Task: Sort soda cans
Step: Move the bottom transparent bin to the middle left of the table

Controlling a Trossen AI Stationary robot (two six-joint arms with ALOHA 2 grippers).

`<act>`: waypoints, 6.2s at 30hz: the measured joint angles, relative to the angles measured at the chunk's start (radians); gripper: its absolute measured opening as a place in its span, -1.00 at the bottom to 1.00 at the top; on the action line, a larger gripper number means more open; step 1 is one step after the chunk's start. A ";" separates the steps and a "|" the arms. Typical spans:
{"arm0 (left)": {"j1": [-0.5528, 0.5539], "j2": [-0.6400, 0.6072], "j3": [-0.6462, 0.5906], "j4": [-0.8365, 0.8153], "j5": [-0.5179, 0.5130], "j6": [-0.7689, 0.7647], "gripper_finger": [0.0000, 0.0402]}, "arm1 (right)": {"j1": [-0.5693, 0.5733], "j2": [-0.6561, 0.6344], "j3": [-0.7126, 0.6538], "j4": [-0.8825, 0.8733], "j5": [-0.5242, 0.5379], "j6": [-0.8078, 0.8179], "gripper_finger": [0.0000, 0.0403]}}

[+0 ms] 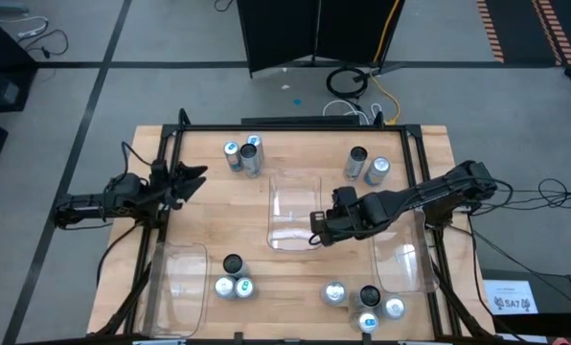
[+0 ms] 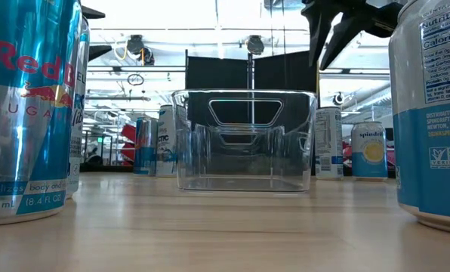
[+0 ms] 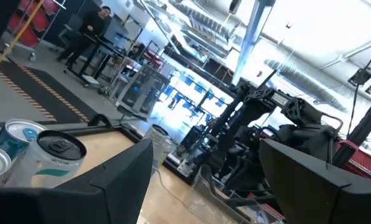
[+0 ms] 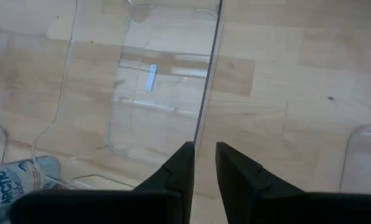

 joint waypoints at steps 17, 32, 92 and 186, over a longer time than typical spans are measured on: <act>0.001 0.129 0.281 -0.234 -0.007 -0.032 0.51 | 0.003 0.000 0.000 0.003 0.085 -0.211 -0.71; -0.054 0.946 1.059 -1.436 -0.040 -0.360 0.51 | -0.002 0.000 0.000 0.007 0.125 -0.222 -0.71; -0.699 1.098 0.618 -1.441 0.150 -0.242 -0.42 | 0.001 0.001 0.000 0.094 0.124 -0.342 -0.71; 0.362 1.600 1.086 -1.220 0.131 0.898 -0.94 | -0.004 0.001 0.000 0.098 0.126 -0.350 -0.71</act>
